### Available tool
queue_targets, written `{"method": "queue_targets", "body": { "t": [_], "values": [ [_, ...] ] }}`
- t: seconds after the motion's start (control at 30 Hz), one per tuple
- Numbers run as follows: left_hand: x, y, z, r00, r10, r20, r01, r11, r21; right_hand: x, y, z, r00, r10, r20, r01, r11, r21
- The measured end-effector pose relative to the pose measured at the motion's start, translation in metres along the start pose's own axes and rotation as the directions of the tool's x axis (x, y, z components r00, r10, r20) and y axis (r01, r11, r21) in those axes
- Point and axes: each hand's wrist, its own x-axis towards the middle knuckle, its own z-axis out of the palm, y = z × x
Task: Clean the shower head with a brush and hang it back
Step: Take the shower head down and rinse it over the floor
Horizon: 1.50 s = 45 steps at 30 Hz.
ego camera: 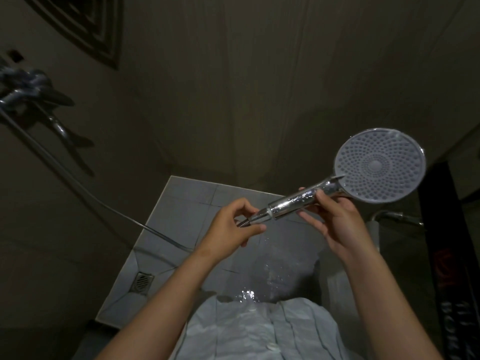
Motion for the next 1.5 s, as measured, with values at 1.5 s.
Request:
{"method": "queue_targets", "body": {
  "t": [1.5],
  "values": [
    [0.002, -0.002, 0.0, 0.999, -0.028, 0.044, 0.028, 1.0, 0.002, 0.005, 0.005, -0.006, 1.0, -0.019, -0.007, 0.019, 0.999, -0.043]
  ]
}}
